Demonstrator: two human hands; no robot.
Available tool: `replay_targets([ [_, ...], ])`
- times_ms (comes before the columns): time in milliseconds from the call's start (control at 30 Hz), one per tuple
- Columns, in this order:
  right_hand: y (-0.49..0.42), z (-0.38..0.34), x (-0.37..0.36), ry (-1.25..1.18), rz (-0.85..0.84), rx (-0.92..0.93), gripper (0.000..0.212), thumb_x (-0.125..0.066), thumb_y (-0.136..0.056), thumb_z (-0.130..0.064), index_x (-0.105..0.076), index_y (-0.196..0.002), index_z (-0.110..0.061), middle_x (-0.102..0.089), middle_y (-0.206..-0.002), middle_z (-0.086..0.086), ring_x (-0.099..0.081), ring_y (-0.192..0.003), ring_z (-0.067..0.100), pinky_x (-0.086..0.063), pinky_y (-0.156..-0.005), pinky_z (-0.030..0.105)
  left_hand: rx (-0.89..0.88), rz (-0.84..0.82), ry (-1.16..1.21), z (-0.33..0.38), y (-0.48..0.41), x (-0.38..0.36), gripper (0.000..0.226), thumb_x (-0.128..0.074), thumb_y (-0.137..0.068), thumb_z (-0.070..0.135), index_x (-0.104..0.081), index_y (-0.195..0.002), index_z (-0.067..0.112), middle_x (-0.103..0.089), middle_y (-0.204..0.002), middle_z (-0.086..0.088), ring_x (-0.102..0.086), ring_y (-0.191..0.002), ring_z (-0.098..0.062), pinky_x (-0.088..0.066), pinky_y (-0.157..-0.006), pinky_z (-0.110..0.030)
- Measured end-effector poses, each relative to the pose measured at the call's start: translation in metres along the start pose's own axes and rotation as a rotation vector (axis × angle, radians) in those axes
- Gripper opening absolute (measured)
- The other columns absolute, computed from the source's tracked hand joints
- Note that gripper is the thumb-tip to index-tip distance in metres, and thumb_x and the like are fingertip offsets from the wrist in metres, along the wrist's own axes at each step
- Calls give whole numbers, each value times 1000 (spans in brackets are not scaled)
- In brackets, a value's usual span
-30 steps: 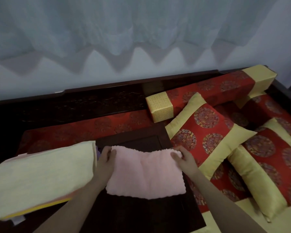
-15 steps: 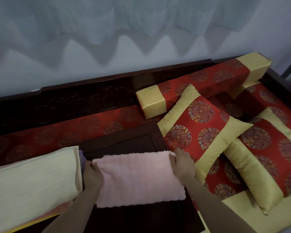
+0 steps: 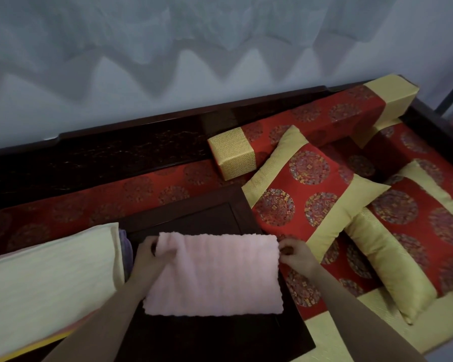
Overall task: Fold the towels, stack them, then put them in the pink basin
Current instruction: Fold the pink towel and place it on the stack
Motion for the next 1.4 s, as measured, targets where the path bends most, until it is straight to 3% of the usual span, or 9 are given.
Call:
replay_targets([
  [133,-2,2,9,-176,211,53,26,-70,-76,2,-64,-71,-22,-67,-82,0,-63,-80,16,-48,-76,21,131,70,-37,-14,-2,1,56,-73,-73,38,-49,-116,12,-62,-100,-7,-60,-88,-25,-51,-79,-39],
  [333,1,2,1,-445,283,-234,29,-53,-95,-31,-54,-74,-11,-58,-57,2,-50,-56,16,-44,-62,31,197,139,-170,-26,2,0,25,-54,-91,22,-46,-70,12,-62,-90,-22,-61,-92,-38,-49,-84,-42],
  [467,4,-12,-21,-432,102,-258,38,-60,-85,-52,-63,-95,-15,-64,-83,-1,-58,-73,13,-47,-66,25,240,158,-5,-34,4,4,48,-73,-81,25,-53,-115,-2,-58,-104,-12,-58,-109,-32,-41,-63,-25],
  [633,-1,-31,-37,-35,138,-189,37,-70,-77,-49,-52,-89,-19,-56,-81,-9,-55,-75,12,-40,-59,24,391,49,98,-38,15,-1,64,-72,-80,38,-50,-127,1,-59,-123,-20,-56,-111,-36,-44,-96,-43],
  [767,3,-37,-48,126,239,-162,31,-61,-84,-36,-45,-70,-14,-51,-76,3,-54,-79,27,-46,-69,38,157,113,-96,-21,26,8,47,-63,-86,30,-49,-122,2,-60,-119,-18,-57,-99,-32,-47,-94,-46],
  [933,28,-64,-48,-107,243,-100,20,-42,-99,-25,-35,-98,-6,-52,-77,4,-57,-72,28,-49,-70,41,-204,328,-124,27,50,40,40,-59,-91,23,-43,-121,2,-62,-111,-20,-60,-101,-38,-45,-83,-39],
  [1100,40,-124,-45,-177,228,16,21,-45,-98,-24,-40,-105,-4,-50,-79,-2,-52,-73,19,-38,-57,27,-304,343,-12,54,56,104,31,-59,-91,27,-41,-107,6,-55,-74,-6,-55,-67,-27,-37,-53,-29],
  [1233,53,-199,-65,-261,197,140,18,-48,-97,-25,-43,-108,-12,-52,-87,-5,-52,-77,10,-41,-62,27,-343,425,17,62,65,178,30,-60,-91,27,-42,-102,5,-49,-75,1,-48,-66,-12,-35,-54,-29],
  [1400,74,-276,-118,-435,20,146,17,-52,-93,-17,-49,-108,-9,-54,-93,1,-54,-82,15,-42,-60,27,-281,530,45,31,74,278,32,-62,-88,31,-46,-103,7,-50,-83,0,-50,-78,-20,-38,-65,-34],
])
Point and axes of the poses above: each hand's wrist, its own y-axis away from the middle knuckle, its own x-axis out of the back of the hand, z = x × y, the point moved 5 cm from there along -y, towards the middle knuckle
